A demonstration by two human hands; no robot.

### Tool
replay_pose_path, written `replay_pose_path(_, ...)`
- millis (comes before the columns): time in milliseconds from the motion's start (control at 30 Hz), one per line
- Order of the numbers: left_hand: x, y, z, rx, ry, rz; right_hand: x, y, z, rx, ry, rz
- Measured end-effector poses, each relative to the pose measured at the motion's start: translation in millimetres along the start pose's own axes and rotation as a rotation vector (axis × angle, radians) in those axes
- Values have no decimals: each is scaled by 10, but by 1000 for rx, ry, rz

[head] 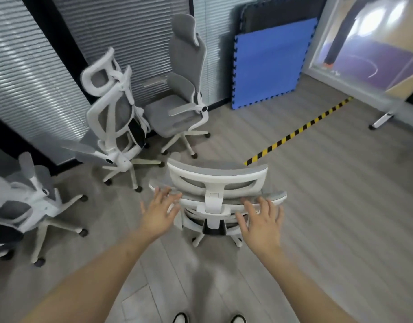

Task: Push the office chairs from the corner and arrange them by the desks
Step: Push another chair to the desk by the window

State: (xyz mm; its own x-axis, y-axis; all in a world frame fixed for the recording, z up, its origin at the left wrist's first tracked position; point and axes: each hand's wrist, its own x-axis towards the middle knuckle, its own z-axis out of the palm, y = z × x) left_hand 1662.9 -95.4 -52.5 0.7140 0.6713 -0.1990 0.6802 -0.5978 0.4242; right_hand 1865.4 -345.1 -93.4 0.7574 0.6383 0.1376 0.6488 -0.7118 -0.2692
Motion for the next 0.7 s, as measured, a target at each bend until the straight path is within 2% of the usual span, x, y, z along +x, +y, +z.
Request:
replay_pose_path(67,36,-48,8,-28,113,40,-196,-97,-27,29,75,102)
replay_pose_path(133,121,-104,-27,-60,151,21,-361,-186,-51,48,114,222)
replay_pose_path(233,275,-185,-87,-57,-47,-64,-575,-297,-44,90,94,387)
replay_pose_path(333,355,-225,-63,-9,-220,-56,-790,-424,-22,82,76,464)
replay_pose_path(467,342,-274,28,-19,-198,19,-1052,-573,37,113,77,536)
replay_pose_path(700,588,-98,-57,25,-288,137,-1125,-630,89,150,121,634)
